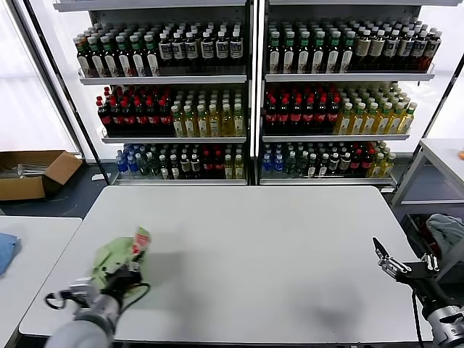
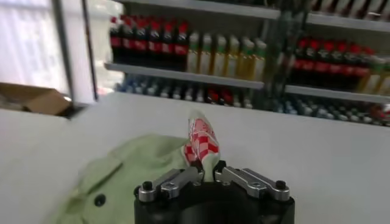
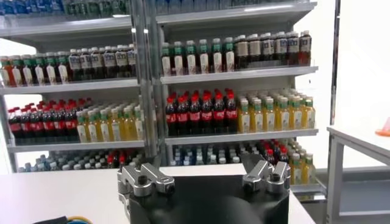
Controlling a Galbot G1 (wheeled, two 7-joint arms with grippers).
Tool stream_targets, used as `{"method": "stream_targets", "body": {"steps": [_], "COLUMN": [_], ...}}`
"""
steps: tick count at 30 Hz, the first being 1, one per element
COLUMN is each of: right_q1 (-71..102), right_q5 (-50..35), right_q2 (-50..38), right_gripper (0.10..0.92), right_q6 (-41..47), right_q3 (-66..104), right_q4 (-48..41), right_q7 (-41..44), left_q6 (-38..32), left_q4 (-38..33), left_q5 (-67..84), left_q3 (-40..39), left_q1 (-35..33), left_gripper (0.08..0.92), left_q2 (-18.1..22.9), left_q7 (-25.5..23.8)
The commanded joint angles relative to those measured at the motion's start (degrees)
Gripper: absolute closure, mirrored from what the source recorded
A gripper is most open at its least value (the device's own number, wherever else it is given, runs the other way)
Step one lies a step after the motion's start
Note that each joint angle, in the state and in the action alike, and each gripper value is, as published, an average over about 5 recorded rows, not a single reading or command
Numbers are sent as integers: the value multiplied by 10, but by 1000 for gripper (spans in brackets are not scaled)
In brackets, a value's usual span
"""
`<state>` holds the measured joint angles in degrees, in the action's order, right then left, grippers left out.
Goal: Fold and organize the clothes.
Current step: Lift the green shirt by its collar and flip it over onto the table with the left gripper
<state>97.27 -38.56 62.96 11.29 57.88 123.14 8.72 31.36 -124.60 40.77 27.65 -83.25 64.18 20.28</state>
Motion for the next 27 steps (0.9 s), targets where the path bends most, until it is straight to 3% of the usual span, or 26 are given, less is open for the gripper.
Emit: {"method": "stream_targets", "body": {"steps": [1, 12, 19, 27], "right_q1": [21, -30, -109, -214], "right_q5": [2, 43, 45, 42], "right_q2": [0, -5, -5, 39], "right_gripper": [203, 203, 203, 203], "right_q6": [1, 43, 113, 175], "right_q3": [7, -135, -270, -462], "right_q4": [9, 48, 38, -15], "right_q7": [1, -21, -63, -104], "left_q6": [-6, -48, -72, -72], "left_q4": [21, 17, -13, -92], "left_q5": [20, 105, 126, 185], "left_q3": [-193, -203, -183, -54], "left_q1": [52, 92, 73, 30], "left_gripper": [858, 835, 636, 402], "left_q2": [74, 87, 88, 62], "left_q7": [59, 51, 29, -10]}}
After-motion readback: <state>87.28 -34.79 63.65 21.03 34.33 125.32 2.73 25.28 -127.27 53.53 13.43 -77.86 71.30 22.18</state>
